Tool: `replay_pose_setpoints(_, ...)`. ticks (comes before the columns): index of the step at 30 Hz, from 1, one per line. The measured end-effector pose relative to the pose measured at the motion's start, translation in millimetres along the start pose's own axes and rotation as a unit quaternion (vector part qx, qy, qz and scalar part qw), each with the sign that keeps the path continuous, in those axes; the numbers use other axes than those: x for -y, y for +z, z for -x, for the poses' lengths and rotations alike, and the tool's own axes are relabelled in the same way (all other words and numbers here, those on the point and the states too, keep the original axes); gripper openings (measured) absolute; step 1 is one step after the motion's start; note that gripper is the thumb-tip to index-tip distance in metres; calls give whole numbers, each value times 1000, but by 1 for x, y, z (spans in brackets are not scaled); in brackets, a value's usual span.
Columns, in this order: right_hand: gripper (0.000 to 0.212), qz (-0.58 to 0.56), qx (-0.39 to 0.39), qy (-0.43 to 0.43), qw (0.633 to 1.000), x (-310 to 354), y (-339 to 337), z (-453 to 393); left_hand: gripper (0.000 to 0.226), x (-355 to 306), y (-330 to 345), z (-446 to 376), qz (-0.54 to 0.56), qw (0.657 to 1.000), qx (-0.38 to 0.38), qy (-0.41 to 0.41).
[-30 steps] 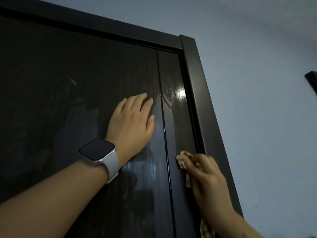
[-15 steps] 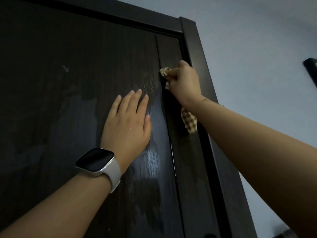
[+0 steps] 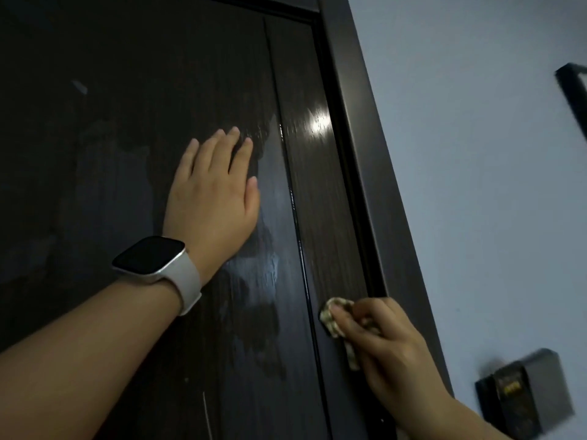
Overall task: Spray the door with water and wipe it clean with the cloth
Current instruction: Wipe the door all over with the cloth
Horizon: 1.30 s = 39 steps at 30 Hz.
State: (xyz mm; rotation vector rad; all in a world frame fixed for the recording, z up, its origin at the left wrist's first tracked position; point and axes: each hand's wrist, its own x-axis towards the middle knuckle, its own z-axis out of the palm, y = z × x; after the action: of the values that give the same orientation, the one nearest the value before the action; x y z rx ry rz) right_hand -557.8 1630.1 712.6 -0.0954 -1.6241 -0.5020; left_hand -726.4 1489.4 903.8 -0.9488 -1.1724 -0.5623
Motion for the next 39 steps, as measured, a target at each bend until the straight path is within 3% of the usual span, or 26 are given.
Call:
replay_pose_setpoints(4,32,2,13,-5,1000,-1,-8,-21,56,0,-2,0,0,1000,12,2)
replay_pose_setpoints(10,34,35,-76,91,992,-24,2,-124,56,0,-5,-1,15,1000,1,3)
replay_pose_setpoints(18,35,2,6,36,999,17,-11,-31,56,2,-15,0,4,999,47,3)
replay_pose_setpoints(21,31,10,-22,29,999,15,-24,-89,57,11,-25,-1,-1,999,38,15)
replay_pose_setpoints(26,24,-2,-91,28,995,12,-20,-236,55,31,-33,13,45,998,33,-40)
replay_pose_setpoints(31,27,24,-64,66,996,-3,12,-310,55,38,-23,29,9,1000,18,2)
replay_pose_setpoints(35,26,8,-114,48,992,9,31,-263,55,38,-19,30,11,1000,-2,5)
replay_pose_setpoints(39,33,-30,-51,-60,996,34,26,-127,54,37,-17,31,11,1000,-11,4)
